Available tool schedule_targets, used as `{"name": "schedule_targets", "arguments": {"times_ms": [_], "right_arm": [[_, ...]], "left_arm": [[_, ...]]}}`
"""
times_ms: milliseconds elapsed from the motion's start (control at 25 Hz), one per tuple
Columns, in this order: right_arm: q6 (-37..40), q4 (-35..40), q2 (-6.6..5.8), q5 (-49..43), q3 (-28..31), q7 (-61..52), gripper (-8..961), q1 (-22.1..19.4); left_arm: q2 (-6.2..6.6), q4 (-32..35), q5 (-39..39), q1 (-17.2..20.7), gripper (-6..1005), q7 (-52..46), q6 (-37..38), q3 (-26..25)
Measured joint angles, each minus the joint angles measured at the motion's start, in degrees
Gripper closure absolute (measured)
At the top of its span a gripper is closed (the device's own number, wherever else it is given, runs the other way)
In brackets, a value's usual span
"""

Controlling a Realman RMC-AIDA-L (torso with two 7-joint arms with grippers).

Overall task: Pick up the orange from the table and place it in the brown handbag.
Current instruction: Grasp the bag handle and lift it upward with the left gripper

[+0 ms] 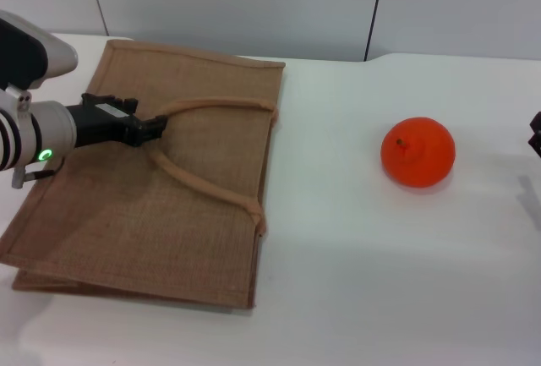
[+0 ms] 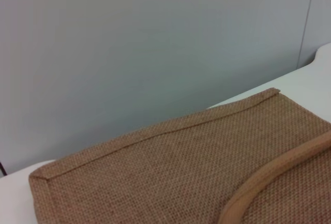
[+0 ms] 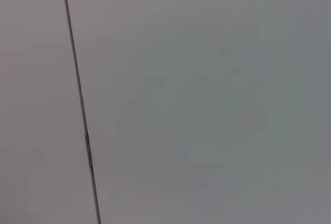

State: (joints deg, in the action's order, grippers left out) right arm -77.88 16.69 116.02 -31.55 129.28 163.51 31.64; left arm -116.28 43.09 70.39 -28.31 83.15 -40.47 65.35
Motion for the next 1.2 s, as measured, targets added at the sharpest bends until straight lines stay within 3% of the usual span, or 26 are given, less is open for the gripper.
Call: {"name": "schedule_targets", "arguments": {"times_ms": [1200], "right_arm": [[-3.64, 0.06, 0.00, -1.14, 0.00, -0.03, 71, -0.34]], "left_arm": [[0.00, -2.66, 0.01, -1.41, 466, 0.73, 2.90, 0.15]]}}
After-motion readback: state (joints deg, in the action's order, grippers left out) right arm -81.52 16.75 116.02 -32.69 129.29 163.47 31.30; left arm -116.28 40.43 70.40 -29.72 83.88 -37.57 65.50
